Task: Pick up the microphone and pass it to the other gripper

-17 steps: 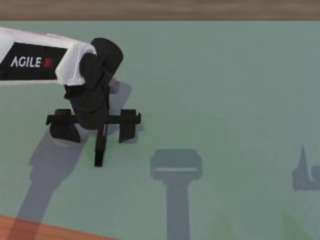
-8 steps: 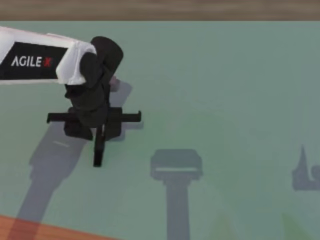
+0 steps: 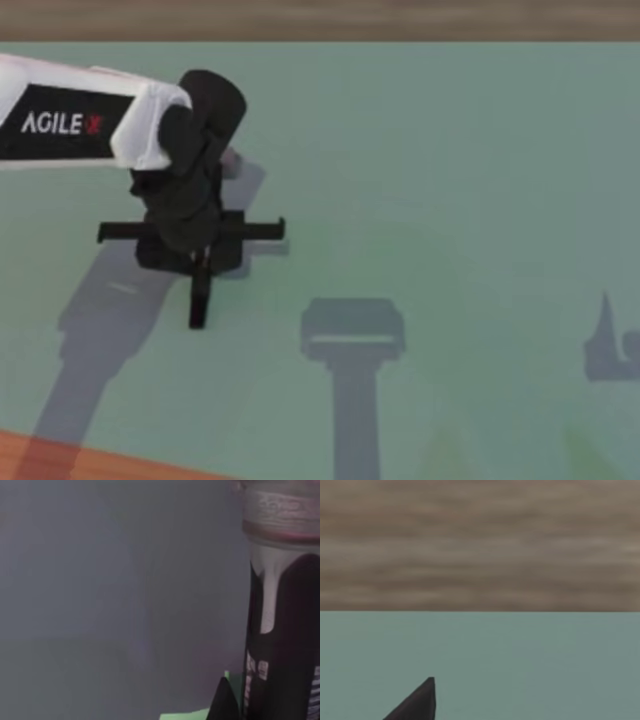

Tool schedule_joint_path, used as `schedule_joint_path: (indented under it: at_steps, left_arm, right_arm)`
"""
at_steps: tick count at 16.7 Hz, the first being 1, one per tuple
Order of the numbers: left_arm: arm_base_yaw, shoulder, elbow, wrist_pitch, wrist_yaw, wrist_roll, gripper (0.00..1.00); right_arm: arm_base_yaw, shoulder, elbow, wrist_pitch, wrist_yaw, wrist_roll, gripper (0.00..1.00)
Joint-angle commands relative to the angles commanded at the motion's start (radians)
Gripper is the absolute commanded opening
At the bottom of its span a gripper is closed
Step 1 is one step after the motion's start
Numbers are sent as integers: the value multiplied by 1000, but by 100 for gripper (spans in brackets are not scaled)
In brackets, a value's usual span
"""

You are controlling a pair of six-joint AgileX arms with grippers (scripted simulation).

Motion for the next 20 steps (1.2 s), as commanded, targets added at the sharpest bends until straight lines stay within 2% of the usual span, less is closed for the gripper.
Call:
schedule_joint_path:
  at_steps: [5,16,20]
  left_arm:
    - [5,-51,-58,246,84,63,0]
    - [33,-250,-338,1187,376,285,0]
    - [42,-335,-403,1408,453,351,0]
  right_arm:
    - [0,0,0,0,0,0,100]
    - [0,0,0,0,0,0,100]
    - [0,0,0,0,0,0,100]
